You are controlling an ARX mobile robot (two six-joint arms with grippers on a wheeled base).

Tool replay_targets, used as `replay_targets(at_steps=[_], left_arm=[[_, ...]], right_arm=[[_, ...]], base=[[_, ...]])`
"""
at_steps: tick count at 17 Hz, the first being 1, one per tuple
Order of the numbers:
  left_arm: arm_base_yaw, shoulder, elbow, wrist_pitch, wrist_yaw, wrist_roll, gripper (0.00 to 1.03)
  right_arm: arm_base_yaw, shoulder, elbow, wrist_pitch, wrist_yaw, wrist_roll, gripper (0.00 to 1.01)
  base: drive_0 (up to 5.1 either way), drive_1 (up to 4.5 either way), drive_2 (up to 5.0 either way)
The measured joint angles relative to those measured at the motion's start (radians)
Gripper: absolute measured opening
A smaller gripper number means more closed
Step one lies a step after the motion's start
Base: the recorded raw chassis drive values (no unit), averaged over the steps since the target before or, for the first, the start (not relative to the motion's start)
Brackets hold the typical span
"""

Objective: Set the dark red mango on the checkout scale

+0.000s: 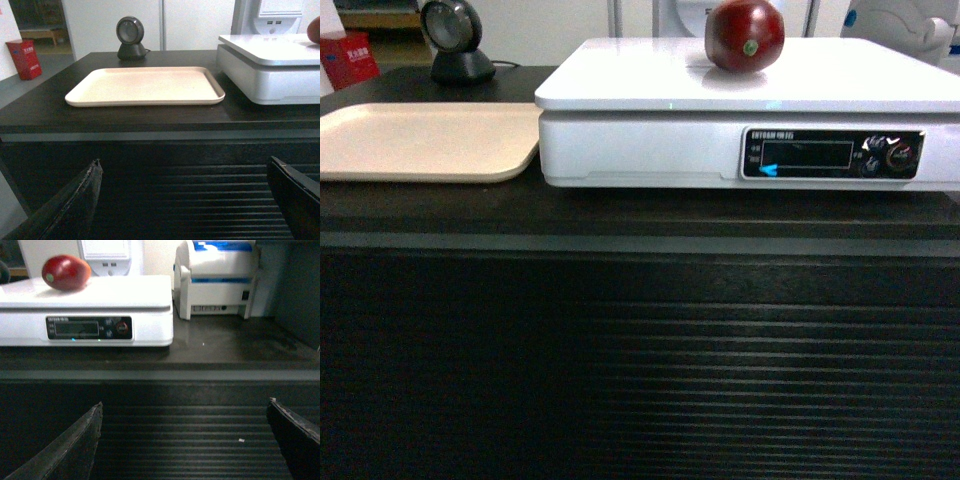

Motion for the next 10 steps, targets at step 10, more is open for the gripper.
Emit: replay_targets(at_steps=[10], left_arm=[[0.0,0.0,0.0,-0.001,0.002,0.0,0.98]], right_arm=[[0.0,0.0,0.0,0.002,0.0,0.0,0.98]], base=[[0.0,0.0,0.0]])
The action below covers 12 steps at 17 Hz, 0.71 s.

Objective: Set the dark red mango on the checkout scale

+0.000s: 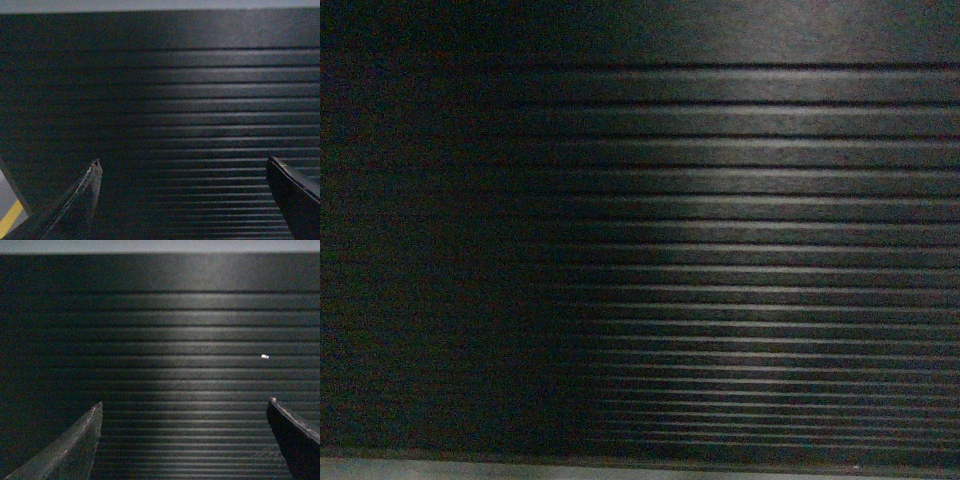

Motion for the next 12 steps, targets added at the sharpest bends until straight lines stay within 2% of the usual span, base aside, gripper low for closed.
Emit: replay_targets(at_steps=[12], left_arm=[[0.0,0.0,0.0,-0.003,0.0,0.0,0.98]], right_arm=[[0.0,0.0,0.0,-0.003,0.001,0.0,0.98]], base=[[0.0,0.0,0.0]])
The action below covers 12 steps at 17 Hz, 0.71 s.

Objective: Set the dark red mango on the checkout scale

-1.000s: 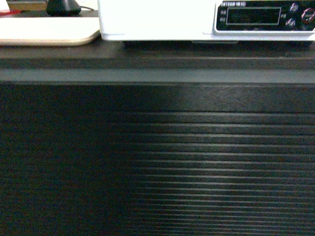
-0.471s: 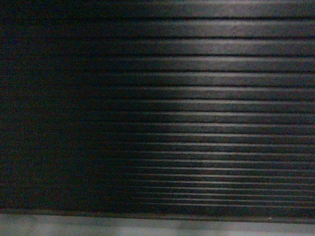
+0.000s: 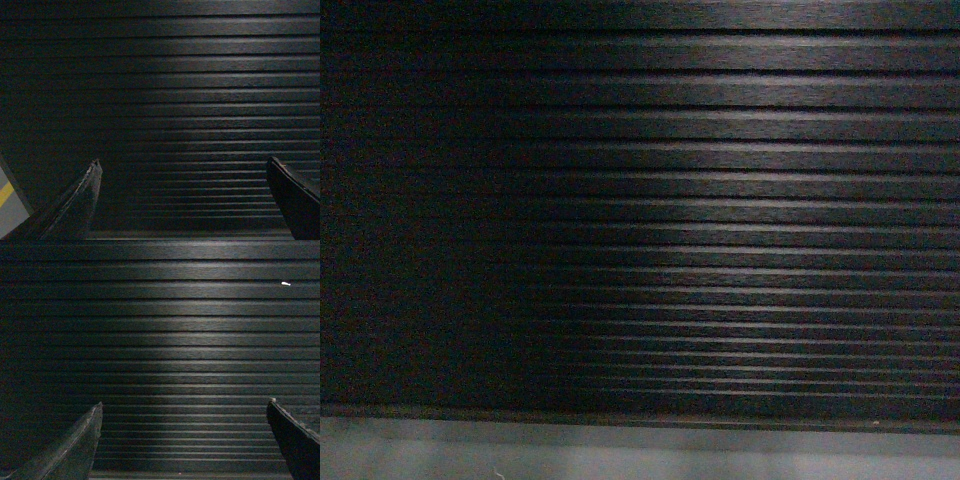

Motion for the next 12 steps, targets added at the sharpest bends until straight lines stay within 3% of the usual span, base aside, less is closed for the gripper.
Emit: replay_targets(at_steps=[12], left_arm=[[0.0,0.0,0.0,0.001,0.0,0.0,0.98]], right_arm=[[0.0,0.0,0.0,0.001,0.0,0.0,0.98]], base=[[0.0,0.0,0.0]])
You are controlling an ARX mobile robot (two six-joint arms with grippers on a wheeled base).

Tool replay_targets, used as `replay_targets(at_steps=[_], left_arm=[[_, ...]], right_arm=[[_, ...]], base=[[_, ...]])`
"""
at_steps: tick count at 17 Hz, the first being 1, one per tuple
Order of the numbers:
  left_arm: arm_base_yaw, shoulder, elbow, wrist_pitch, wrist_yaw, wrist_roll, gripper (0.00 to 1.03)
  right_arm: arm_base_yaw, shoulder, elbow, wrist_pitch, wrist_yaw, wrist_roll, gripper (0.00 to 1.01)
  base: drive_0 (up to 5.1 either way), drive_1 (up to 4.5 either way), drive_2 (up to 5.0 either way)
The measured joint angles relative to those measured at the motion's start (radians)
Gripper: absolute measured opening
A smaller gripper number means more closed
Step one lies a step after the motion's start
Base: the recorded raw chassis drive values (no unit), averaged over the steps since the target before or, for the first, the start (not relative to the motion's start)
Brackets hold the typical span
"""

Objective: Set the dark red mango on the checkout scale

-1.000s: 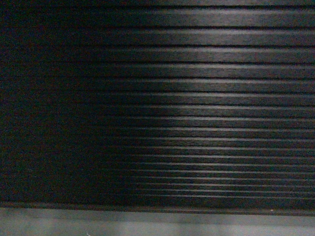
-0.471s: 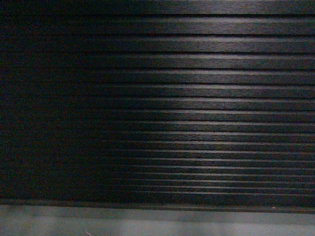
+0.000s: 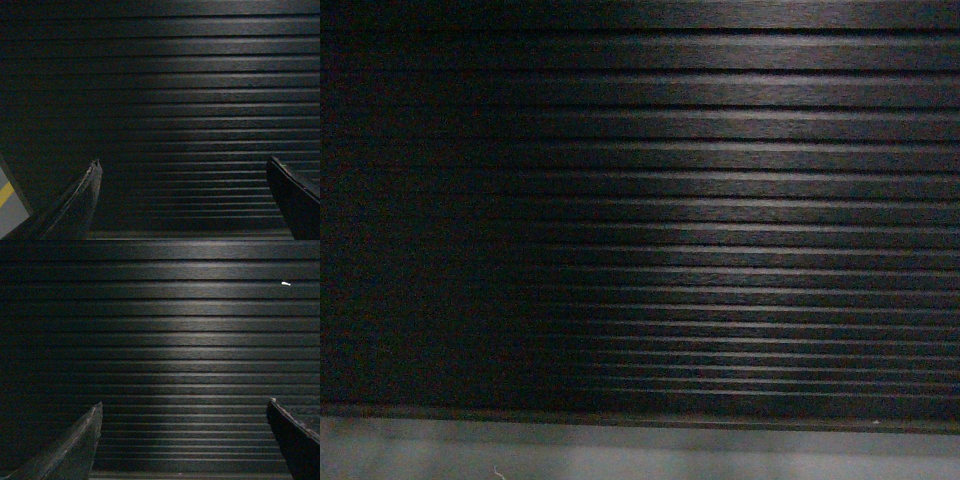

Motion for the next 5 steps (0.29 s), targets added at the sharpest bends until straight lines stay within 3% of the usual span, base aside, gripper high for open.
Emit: replay_targets(at_steps=[5], left_arm=[[0.0,0.0,0.0,0.0,0.0,0.0,0.98]], right_arm=[[0.0,0.0,0.0,0.0,0.0,0.0,0.98]], base=[[0.0,0.0,0.0]])
